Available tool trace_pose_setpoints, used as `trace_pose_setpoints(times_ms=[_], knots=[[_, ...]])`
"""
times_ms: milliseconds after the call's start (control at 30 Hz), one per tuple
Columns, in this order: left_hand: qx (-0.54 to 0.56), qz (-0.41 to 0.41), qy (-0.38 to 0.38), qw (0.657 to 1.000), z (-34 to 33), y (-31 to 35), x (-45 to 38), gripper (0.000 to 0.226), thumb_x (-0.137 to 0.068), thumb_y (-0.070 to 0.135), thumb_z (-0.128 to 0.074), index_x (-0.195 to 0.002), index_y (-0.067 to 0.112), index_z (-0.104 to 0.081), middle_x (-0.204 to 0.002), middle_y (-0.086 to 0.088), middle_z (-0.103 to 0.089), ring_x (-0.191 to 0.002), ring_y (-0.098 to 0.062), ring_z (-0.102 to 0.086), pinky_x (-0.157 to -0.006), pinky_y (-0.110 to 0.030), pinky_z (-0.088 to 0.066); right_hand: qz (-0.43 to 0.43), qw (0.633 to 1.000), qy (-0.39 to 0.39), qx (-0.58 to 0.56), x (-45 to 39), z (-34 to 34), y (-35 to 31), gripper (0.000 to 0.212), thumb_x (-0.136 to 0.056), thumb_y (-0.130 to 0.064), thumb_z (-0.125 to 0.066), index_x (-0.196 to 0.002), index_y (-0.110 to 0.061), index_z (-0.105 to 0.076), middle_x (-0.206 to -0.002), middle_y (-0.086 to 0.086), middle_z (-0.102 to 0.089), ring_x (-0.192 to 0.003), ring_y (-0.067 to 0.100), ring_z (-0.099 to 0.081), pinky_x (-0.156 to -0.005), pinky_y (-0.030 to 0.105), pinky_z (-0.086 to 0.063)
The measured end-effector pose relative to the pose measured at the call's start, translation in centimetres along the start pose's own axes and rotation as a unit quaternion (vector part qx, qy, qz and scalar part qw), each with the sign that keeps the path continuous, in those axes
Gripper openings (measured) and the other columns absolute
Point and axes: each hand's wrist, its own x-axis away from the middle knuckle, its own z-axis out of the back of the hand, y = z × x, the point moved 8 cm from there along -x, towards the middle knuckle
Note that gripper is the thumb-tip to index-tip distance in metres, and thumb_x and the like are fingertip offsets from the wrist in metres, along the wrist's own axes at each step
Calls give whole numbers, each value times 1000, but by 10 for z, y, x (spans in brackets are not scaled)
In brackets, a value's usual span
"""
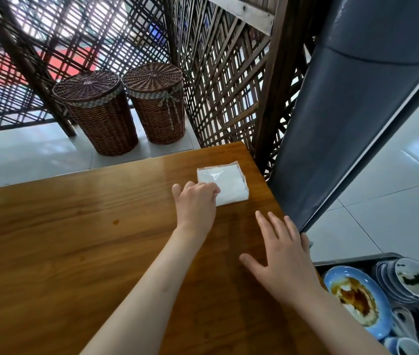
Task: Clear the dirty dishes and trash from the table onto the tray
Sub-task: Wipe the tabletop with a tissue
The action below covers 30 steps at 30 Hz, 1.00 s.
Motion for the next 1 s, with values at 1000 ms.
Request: trace_pose_setpoints(times_ms=[1000], knots=[[213,-18,123,969,79,-1,16,16,-80,1,-69,-93,10,-71,-93,-3,-71,-87,-15,-65,-77,-17,-50,4,1000,-2,-13,22,2,-7,84,-84,-70,-34,-147,-34,8,-158,-5,-1,-145,23,4,-114,49,-2]])
